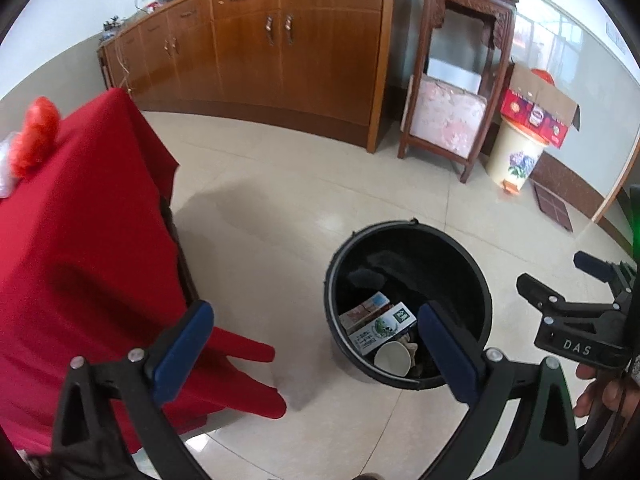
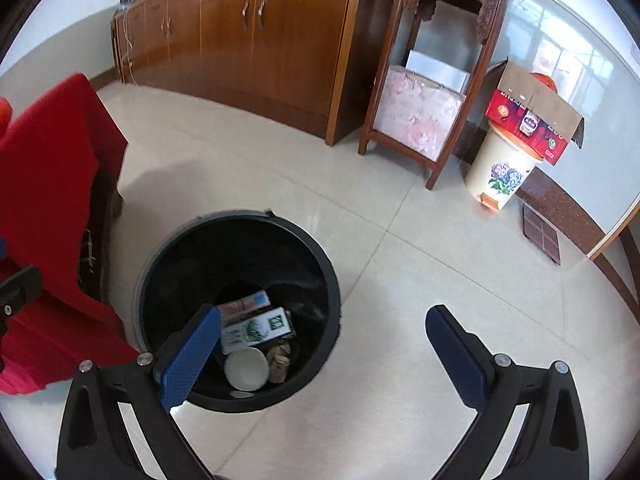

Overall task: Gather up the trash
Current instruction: 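Open both tools to drop the carton and cup into the bucket, then move the left tool back to the table and grasp the blue cup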

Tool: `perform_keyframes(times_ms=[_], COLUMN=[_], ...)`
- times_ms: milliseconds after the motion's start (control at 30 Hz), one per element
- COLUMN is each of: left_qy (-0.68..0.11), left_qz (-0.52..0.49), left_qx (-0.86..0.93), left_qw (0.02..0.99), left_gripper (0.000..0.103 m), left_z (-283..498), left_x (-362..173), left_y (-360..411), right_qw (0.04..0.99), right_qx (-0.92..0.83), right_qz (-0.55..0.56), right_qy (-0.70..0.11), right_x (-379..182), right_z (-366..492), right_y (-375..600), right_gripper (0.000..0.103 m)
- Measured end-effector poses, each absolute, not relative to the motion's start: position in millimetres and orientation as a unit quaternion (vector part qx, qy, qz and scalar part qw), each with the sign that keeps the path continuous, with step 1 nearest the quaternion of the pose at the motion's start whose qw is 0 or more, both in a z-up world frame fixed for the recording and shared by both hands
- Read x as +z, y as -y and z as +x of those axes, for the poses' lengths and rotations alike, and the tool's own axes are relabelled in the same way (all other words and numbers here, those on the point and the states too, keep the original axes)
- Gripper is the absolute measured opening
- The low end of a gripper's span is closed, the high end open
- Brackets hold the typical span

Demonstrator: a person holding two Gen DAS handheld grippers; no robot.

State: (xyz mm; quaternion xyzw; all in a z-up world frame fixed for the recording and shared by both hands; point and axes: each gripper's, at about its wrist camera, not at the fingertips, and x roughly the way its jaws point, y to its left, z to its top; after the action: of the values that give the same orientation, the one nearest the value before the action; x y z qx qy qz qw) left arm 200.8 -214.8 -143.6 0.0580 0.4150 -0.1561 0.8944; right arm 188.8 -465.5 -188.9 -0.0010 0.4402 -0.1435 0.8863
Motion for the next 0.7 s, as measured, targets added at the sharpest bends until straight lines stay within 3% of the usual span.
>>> perform_keyframes(times_ms=[700], left_qy=[-0.345], left_qz=[0.01], left_qx=[-0.073], left_qw=[0.936], left_gripper=[0.103], left_z=[173.5], left_x=[-92.4], left_y=[124.5], right_qw=[0.919], right_qx=[-0.098], right_qz=[-0.003], right_qy=[-0.382], right_x=[-120.8], right_z=[177.3], right_y=[377.8], right_gripper=[0.103])
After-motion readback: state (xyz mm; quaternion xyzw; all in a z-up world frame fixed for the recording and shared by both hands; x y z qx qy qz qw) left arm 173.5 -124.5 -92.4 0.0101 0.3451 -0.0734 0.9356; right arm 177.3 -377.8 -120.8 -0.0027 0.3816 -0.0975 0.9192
